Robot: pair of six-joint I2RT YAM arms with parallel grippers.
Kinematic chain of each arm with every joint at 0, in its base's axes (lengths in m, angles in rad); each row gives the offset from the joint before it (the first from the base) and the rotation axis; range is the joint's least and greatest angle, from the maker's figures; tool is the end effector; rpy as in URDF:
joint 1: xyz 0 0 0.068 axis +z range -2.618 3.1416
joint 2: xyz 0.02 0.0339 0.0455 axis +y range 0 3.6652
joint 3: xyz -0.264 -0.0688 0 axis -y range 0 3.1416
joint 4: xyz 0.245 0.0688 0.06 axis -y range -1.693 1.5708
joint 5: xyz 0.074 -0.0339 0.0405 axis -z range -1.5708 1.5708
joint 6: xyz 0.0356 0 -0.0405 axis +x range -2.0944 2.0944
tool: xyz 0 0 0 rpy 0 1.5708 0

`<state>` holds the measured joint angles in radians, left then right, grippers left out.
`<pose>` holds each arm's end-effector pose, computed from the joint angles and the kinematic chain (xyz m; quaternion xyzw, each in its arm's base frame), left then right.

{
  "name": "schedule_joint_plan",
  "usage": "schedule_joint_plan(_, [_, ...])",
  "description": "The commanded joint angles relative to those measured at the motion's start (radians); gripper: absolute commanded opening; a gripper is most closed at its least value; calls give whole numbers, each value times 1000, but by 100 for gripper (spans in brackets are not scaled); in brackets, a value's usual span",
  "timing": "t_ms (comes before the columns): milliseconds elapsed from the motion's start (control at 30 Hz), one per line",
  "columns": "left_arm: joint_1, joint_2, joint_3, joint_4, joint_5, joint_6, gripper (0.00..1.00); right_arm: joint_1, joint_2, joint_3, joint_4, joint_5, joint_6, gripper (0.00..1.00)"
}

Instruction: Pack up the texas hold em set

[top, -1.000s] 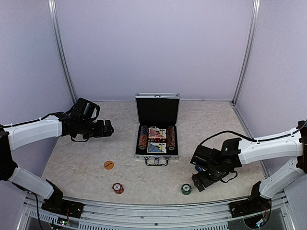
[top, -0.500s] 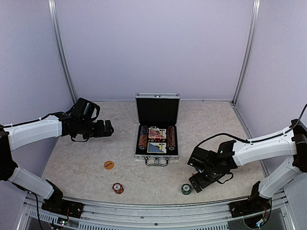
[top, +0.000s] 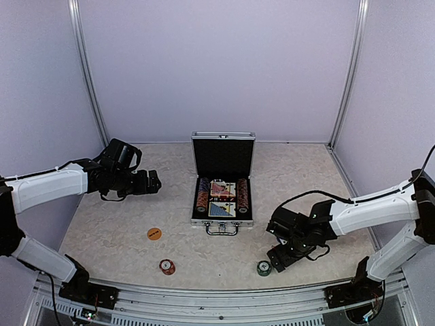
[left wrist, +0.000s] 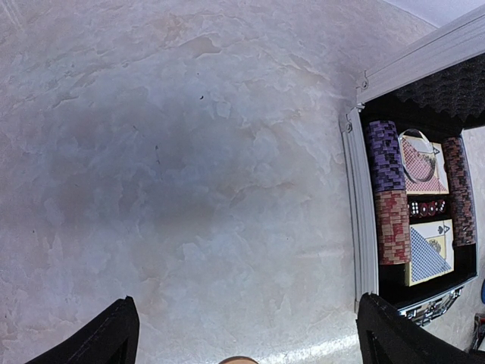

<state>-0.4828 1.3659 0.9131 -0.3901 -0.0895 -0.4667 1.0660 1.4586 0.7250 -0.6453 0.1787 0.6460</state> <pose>0.2545 -0.1298 0.2370 -0.0084 0.9337 -0.1254 0.3354 0.1184 0.2012 0.1493 -0.1983 0.9714 0.0138 0.1296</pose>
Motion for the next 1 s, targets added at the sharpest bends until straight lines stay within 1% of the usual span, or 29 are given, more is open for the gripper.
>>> schedule_joint_plan(0, [9, -4, -5, 10, 2, -4, 99, -15, 17, -35, 51, -29, -19, 91])
schedule_joint_plan(233, [9, -2, -5, 10, 2, -4, 99, -26, 11, -56, 80, -52, -28, 88])
schedule_joint_plan(600, [9, -2, -5, 10, 0, -6, 99, -28, 5, -62, 44, -40, -2, 84])
schedule_joint_plan(967, [9, 0, -6, 10, 2, -6, 99, -28, -53, -70, 28, -73, 18, 84])
